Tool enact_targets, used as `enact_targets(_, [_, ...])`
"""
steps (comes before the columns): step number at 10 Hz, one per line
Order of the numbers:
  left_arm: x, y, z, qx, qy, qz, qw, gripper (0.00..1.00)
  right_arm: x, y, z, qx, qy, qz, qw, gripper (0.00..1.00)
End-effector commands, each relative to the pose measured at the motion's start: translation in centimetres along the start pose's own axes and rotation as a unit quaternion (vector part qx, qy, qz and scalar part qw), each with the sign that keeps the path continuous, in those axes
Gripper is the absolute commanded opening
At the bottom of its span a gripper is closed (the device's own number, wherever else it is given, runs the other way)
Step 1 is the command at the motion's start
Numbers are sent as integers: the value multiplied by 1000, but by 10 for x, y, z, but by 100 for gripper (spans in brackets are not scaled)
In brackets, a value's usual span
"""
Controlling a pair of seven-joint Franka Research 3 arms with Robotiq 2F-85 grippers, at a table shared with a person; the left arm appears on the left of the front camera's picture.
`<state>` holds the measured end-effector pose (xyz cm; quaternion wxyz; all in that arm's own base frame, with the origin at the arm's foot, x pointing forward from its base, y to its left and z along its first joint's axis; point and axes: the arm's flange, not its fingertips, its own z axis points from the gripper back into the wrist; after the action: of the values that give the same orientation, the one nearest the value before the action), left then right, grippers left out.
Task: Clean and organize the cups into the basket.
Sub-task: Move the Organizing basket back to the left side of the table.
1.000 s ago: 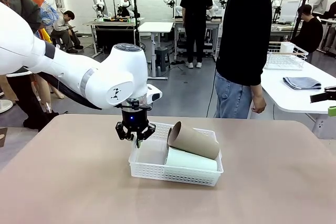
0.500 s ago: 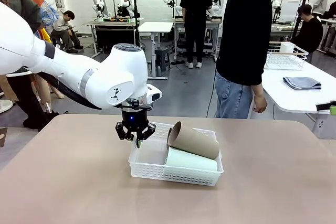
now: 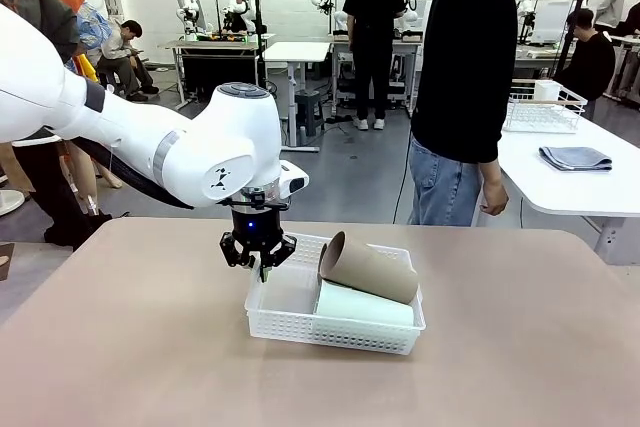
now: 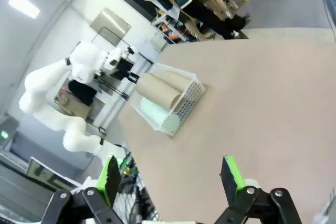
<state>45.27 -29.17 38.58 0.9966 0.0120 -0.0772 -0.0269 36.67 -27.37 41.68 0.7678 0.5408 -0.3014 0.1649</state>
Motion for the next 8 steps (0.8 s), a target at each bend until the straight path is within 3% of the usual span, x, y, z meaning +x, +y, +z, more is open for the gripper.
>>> enact_targets(1, [-1, -1, 1, 1, -1, -1, 1000, 0, -30, 21, 19, 17, -13, -45, 999, 100])
enact_targets(3, [-1, -1, 1, 1, -1, -1, 1000, 0, -57, 20, 26, 12, -10, -88, 996, 100])
enact_targets(5, [-1, -1, 1, 1, -1, -1, 1000, 0, -74, 22, 23, 51, -2, -137, 989, 100])
enact_targets(6, [-1, -1, 1, 1, -1, -1, 1000, 0, -73, 29, 22, 73, 2, -127, 989, 100])
enact_targets(7, [-1, -1, 1, 1, -1, -1, 1000, 0, -74, 19, 26, 30, -5, -103, 994, 100])
enact_targets(8, [-1, -1, 1, 1, -1, -1, 1000, 0, -74, 19, 26, 30, -5, -103, 994, 100])
